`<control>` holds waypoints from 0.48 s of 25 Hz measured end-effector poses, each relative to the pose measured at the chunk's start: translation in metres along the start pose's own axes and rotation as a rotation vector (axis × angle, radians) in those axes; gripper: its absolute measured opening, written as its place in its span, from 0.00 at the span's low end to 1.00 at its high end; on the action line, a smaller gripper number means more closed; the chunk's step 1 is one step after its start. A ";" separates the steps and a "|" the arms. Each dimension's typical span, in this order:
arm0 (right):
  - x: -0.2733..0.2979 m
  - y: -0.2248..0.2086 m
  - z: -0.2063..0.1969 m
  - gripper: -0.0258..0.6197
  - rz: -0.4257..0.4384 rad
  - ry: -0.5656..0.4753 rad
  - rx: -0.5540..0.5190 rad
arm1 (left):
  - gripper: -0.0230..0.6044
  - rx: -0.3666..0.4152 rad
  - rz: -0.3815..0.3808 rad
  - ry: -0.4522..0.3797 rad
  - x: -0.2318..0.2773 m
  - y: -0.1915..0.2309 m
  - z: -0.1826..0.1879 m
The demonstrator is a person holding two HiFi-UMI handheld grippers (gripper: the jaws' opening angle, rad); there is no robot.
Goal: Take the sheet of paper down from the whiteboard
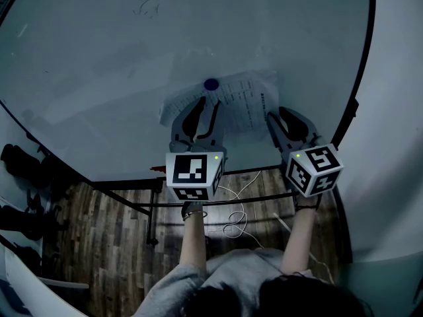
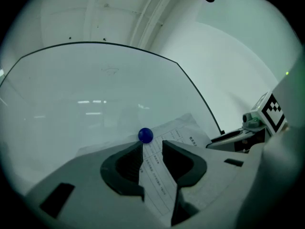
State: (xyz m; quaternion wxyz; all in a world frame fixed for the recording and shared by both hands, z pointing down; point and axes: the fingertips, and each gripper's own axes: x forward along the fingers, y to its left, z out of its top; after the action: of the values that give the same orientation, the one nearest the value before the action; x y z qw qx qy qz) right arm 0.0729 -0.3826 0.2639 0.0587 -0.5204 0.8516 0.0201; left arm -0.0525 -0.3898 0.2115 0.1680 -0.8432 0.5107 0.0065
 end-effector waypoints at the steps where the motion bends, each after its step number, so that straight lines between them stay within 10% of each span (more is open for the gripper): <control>1: 0.001 0.000 0.000 0.19 0.002 0.000 -0.001 | 0.21 0.029 0.012 0.003 0.003 0.001 0.003; 12: 0.011 0.000 -0.002 0.19 0.037 0.012 -0.008 | 0.22 0.114 0.083 -0.012 0.021 0.008 0.016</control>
State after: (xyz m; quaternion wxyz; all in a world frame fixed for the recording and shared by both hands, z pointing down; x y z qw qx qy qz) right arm 0.0677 -0.3926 0.2650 0.0509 -0.5048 0.8615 0.0214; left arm -0.0469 -0.4069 0.1899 0.2187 -0.8101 0.5439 -0.0105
